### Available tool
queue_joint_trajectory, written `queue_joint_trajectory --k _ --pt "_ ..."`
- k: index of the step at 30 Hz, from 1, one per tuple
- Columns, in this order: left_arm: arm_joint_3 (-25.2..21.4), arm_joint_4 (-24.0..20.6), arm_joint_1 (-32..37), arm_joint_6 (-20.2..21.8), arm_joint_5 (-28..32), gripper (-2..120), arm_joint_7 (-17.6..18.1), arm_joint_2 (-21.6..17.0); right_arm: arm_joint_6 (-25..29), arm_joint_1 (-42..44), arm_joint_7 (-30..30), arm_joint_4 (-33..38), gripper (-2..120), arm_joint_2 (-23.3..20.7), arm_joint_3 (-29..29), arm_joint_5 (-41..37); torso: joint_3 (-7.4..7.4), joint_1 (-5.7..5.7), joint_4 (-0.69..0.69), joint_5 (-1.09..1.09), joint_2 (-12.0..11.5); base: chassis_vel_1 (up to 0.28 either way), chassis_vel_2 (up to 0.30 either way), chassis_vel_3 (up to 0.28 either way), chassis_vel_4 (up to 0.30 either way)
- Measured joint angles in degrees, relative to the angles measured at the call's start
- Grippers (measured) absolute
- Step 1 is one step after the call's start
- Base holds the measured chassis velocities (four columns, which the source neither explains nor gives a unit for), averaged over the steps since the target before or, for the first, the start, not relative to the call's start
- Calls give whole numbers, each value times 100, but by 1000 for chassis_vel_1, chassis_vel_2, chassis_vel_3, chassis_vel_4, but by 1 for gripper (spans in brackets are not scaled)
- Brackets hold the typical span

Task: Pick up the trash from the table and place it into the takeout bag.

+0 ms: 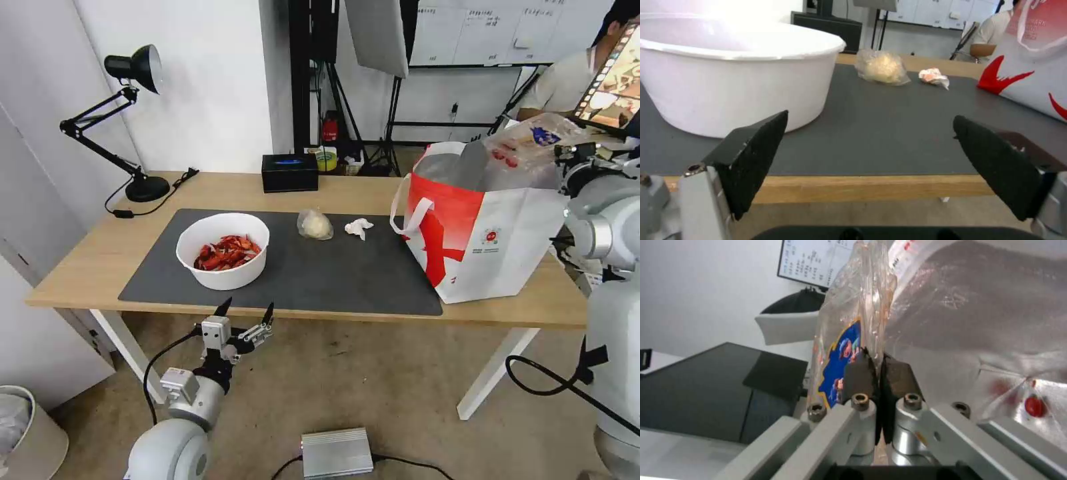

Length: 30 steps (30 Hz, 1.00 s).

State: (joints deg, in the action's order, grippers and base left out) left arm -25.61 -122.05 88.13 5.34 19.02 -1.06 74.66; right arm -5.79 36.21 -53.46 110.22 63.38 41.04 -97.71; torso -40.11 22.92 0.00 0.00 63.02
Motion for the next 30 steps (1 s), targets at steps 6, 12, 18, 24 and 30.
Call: queue_joint_trajectory --k 6,12,18,24,30 --pt "-2 -23 6 0 -5 100 2 19 -71 32 -66 16 10 50 -12 1 0 0 0 0 0 0 0 0 0" --pt "-6 -31 6 0 -6 100 3 20 -103 102 -87 64 29 79 -8 8 0 0 0 0 0 0 0 0 0" --pt "-10 -42 13 0 -6 100 5 27 -113 150 -105 90 46 99 7 12 0 0 0 0 0 0 0 0 0" --pt "-11 -44 12 0 -7 100 7 40 -121 197 -102 128 51 108 16 17 0 0 0 0 0 0 0 0 0" --pt "-16 -59 11 0 -7 100 9 36 -123 307 123 235 51 101 6 196 0 0 0 0 0 0 0 0 0"
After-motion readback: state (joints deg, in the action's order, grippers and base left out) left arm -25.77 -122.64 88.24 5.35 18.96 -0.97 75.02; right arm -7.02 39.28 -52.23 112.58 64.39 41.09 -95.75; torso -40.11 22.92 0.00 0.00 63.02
